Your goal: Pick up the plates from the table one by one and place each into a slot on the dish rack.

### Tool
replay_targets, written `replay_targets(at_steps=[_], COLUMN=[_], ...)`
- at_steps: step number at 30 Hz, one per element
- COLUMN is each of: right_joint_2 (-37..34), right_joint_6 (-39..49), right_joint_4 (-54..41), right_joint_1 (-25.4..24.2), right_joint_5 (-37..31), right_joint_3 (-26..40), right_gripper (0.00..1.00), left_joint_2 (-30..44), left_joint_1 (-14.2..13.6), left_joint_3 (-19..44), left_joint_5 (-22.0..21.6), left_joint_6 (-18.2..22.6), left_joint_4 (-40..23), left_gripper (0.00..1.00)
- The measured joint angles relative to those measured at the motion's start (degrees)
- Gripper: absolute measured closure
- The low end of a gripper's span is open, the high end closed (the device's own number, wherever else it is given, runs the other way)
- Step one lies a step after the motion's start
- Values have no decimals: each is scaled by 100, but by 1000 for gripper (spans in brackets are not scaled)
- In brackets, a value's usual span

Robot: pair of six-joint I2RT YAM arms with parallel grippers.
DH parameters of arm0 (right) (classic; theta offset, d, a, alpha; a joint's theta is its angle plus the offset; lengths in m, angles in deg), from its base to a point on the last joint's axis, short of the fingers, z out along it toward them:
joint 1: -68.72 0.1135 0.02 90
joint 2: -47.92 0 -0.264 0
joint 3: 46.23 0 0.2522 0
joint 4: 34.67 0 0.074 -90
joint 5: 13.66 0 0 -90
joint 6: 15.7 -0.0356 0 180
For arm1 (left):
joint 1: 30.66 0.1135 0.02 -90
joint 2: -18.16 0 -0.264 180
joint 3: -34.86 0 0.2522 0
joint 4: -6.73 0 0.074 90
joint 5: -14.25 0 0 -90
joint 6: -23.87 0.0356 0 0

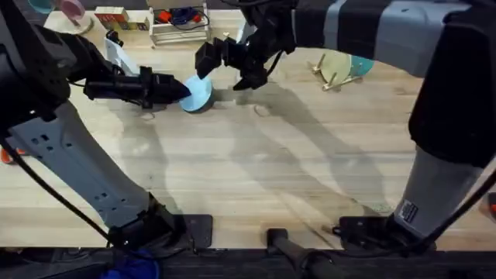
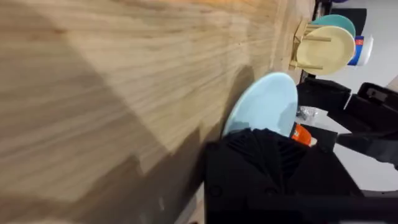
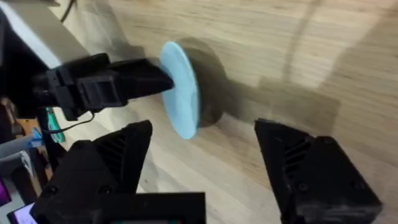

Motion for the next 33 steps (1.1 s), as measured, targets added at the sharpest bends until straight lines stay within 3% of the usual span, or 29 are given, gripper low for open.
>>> replay_targets(at_steps=[33], right_joint_2=[-527], right_joint_6=[-584], right_joint_4=[1207], right_joint_1=[489], right_joint_5=[2], right_joint_3=[0], right_gripper=[8], left_joint_2=[0], left_joint_1=[0], left_joint_3=[0], left_joint_5=[0], left_joint_6=[0], left_joint_4=[0], left_gripper=[960])
